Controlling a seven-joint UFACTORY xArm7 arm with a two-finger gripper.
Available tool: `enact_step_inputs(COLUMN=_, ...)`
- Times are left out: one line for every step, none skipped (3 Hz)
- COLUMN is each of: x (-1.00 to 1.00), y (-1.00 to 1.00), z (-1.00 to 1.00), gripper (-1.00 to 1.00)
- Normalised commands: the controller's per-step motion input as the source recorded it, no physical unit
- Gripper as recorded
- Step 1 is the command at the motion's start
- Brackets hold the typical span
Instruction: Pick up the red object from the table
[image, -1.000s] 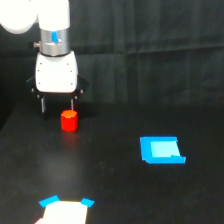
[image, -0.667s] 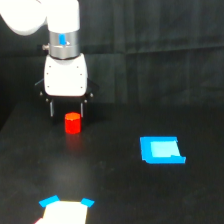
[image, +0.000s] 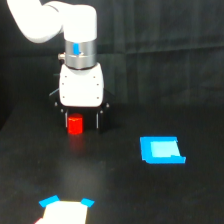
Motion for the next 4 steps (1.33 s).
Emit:
enact_step_inputs(x=-0.80, y=0.23, z=-0.29, gripper=-1.00)
enact_step_inputs(x=-1.00, y=0.34, z=-0.09, gripper=-1.00)
enact_step_inputs(x=-0.10, y=-0.21, z=1.00, gripper=-0.99)
enact_step_inputs(x=-0.23, y=-0.21, z=0.99, gripper=-0.54)
